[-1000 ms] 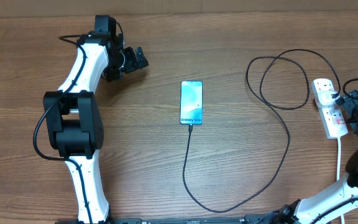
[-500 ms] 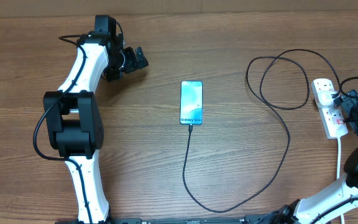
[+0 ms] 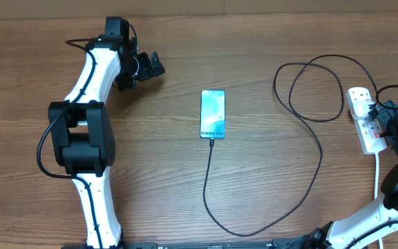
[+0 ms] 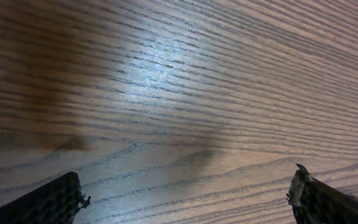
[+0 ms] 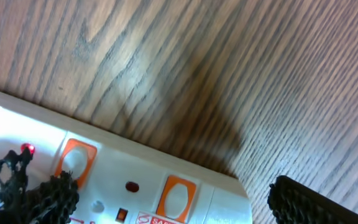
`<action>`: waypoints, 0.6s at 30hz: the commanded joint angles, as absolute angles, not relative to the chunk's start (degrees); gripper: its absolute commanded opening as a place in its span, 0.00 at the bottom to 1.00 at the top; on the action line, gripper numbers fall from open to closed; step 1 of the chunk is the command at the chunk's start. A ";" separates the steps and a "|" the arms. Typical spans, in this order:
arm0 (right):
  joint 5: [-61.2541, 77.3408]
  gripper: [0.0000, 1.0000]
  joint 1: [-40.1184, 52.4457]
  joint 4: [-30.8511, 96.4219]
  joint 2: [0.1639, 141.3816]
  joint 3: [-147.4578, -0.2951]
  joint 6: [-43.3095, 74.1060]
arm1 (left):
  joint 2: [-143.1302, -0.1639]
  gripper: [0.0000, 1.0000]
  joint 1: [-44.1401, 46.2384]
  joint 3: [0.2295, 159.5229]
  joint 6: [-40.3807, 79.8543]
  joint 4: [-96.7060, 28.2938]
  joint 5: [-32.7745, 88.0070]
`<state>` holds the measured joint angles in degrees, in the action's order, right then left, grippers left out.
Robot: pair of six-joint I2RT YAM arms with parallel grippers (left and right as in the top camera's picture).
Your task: Plug charger to phone and switch on socket
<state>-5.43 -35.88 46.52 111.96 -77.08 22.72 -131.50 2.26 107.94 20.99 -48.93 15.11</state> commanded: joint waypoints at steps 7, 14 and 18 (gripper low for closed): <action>-4.45 0.98 -35.44 49.06 110.37 -77.03 22.72 | -130.04 1.00 2.74 108.09 20.75 -49.01 14.55; -4.45 0.97 -35.79 50.43 102.21 -77.65 23.44 | -130.04 1.00 2.74 108.09 20.75 -49.04 14.55; -4.69 0.97 -35.68 52.62 98.08 -77.62 25.36 | -130.04 1.00 2.74 108.09 20.75 -49.04 14.55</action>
<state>-4.49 -35.86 52.01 102.19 -77.08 23.44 -131.48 2.26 107.94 20.99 -48.90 15.11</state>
